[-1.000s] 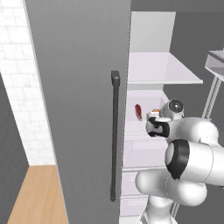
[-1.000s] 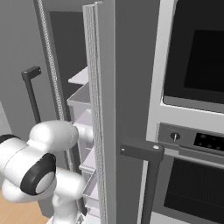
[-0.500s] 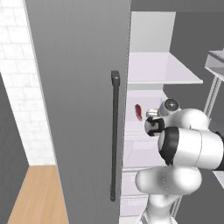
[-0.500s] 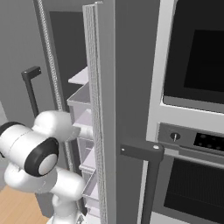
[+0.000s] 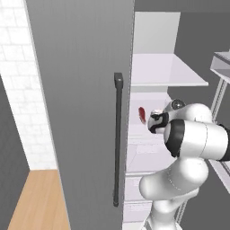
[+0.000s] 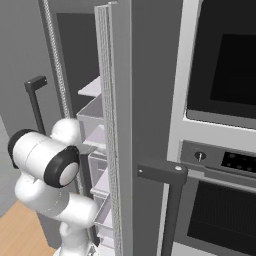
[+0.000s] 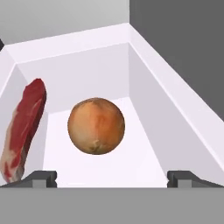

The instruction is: Place one onion and one steak in each tupperware on the nearby counter, to pack two identical lunches.

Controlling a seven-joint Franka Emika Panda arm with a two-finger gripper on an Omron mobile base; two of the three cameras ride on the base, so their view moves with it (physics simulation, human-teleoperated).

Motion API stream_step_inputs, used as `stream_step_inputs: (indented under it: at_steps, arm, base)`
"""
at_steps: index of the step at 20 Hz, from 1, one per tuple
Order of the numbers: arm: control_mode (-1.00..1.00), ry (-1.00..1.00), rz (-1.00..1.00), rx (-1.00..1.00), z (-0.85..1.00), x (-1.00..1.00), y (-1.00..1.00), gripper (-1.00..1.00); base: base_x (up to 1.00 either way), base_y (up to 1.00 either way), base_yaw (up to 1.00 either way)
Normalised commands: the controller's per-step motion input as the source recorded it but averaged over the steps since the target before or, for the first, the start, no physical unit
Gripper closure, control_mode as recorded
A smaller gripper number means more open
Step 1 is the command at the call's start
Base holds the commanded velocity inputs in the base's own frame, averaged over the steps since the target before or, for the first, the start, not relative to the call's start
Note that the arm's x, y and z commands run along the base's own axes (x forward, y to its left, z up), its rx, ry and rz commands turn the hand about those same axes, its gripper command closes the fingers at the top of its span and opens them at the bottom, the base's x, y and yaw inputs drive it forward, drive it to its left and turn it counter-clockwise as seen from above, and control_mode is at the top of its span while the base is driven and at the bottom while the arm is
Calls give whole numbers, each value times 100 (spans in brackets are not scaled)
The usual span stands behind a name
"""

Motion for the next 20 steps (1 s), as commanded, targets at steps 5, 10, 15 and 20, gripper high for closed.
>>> stream_step_inputs:
  at_steps: [5,10,15,20]
  arm:
    - [-100,6,0,5,-1,7,0,-100]
    - [-100,5,0,2,-5,18,0,-100]
    - [-100,5,0,0,-18,37,0,-100]
    - [-100,4,0,0,-26,33,0,-100]
  base:
    - [0,0,0]
    - [0,0,0]
    - [0,0,0]
    - [0,0,0]
